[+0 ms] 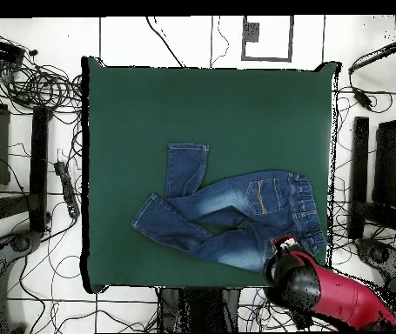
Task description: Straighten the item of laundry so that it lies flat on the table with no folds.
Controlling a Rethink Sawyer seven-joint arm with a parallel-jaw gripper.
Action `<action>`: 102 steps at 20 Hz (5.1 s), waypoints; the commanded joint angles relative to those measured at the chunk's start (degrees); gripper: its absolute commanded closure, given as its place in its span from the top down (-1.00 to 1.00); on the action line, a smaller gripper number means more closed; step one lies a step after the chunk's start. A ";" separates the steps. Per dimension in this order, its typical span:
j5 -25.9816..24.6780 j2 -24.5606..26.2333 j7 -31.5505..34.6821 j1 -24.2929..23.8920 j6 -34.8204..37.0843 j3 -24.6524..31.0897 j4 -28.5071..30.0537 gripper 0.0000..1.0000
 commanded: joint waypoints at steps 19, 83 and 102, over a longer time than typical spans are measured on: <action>11.78 9.76 6.76 11.54 11.71 1.89 -19.32 1.00; 4.67 36.58 2.76 3.16 -22.06 17.93 -41.70 1.00; 1.74 37.98 4.05 1.78 -22.62 22.08 -44.20 1.00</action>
